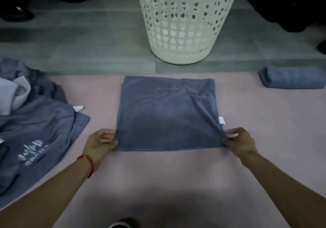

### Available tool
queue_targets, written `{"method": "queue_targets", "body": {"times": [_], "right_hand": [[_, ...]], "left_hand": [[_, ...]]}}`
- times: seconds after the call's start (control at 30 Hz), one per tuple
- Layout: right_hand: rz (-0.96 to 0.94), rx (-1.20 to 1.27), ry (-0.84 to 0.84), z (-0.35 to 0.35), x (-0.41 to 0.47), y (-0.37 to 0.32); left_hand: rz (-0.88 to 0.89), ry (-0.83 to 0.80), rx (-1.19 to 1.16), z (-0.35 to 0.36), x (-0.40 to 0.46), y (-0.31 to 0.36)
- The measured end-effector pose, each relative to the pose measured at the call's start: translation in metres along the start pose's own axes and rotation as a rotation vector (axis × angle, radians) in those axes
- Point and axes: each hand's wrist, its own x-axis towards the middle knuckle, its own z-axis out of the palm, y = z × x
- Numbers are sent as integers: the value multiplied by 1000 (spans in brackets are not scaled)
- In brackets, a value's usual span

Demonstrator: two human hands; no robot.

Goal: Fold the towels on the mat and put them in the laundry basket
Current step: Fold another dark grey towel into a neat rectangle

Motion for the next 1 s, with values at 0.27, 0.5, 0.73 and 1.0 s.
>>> {"method": "queue_targets", "body": {"times": [0.27,0.5,0.73,1.0], "right_hand": [[-175,-508,-229,-16,-44,30],[-94,-692,-424,-34,-98,71],[-141,-1035,-542,-45,-66,13],[-225,-528,-61,-17,66,-97]], "left_hand": [[38,-160,598,-26,-37,-20],[-50,-361,836,-48,-90,-45],[-141,-554,1138,-42,-23,12],[67,-33,776,16,126,98]]}}
